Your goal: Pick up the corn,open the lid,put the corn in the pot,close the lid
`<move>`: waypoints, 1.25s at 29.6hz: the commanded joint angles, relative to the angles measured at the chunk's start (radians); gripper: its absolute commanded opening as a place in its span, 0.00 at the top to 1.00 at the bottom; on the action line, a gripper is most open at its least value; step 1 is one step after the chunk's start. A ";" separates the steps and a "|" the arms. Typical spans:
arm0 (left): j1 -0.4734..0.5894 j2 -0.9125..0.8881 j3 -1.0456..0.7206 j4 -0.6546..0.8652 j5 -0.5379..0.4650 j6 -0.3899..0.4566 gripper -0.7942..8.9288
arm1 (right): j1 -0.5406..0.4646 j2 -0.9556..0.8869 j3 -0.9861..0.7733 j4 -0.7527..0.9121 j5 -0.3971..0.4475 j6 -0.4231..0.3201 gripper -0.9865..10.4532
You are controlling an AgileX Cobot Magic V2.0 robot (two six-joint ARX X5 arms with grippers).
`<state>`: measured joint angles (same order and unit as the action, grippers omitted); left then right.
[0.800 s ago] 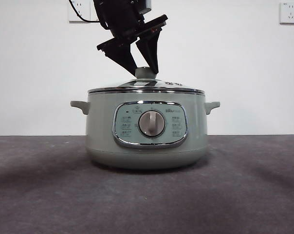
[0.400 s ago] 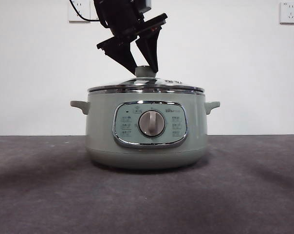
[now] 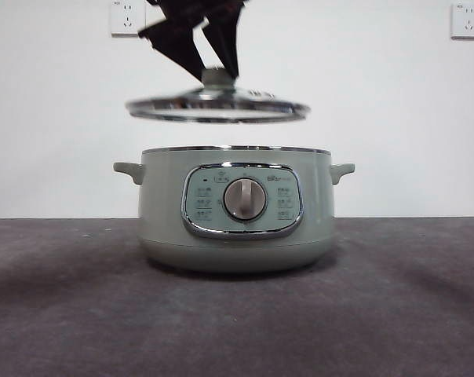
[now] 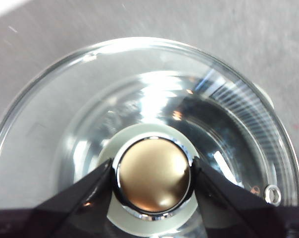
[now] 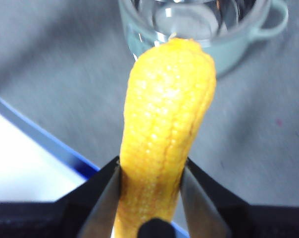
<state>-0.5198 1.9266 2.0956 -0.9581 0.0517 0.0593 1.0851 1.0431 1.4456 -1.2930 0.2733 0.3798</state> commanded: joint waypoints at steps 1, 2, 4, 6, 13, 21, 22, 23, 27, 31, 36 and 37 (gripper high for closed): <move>0.031 -0.041 0.021 0.024 -0.005 0.030 0.93 | 0.000 0.021 0.003 0.070 0.008 0.021 0.93; 0.043 -0.049 0.021 0.018 -0.005 0.032 0.93 | 0.000 0.034 0.003 0.097 0.007 0.021 0.93; 0.068 -0.064 0.021 0.006 -0.011 0.040 0.93 | 0.000 0.065 0.003 0.148 0.007 0.019 0.93; 0.098 -0.077 0.021 -0.005 -0.019 0.046 0.93 | -0.009 0.106 0.005 0.198 0.003 0.008 0.93; 0.230 -0.119 0.021 -0.050 -0.019 0.057 0.93 | -0.144 0.311 0.087 0.259 -0.097 0.002 0.93; 0.393 -0.143 0.021 -0.069 -0.014 0.062 0.93 | -0.345 0.591 0.294 0.297 -0.275 -0.099 0.93; 0.407 -0.144 0.021 -0.069 -0.006 0.062 0.93 | -0.361 0.626 0.324 0.297 -0.280 -0.108 0.93; 0.425 -0.145 0.021 -0.069 0.010 0.062 0.93 | -0.380 0.666 0.359 0.296 -0.286 -0.117 0.93; 0.500 -0.145 0.021 -0.065 0.056 0.061 0.93 | -0.457 0.883 0.546 0.282 -0.330 -0.149 0.93; 0.533 -0.145 0.021 -0.066 0.057 0.061 0.93 | -0.465 1.052 0.655 0.272 -0.330 -0.166 0.93; 0.534 -0.145 0.021 -0.065 0.060 0.062 0.93 | -0.465 1.165 0.670 0.267 -0.305 -0.163 0.93; 0.534 -0.145 0.021 -0.065 0.060 0.062 0.93 | -0.465 1.178 0.670 0.267 -0.298 -0.163 0.93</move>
<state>0.0132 1.8084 2.0964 -1.0550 0.1047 0.1123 0.6174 2.2063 2.1113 -1.0264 -0.0284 0.2234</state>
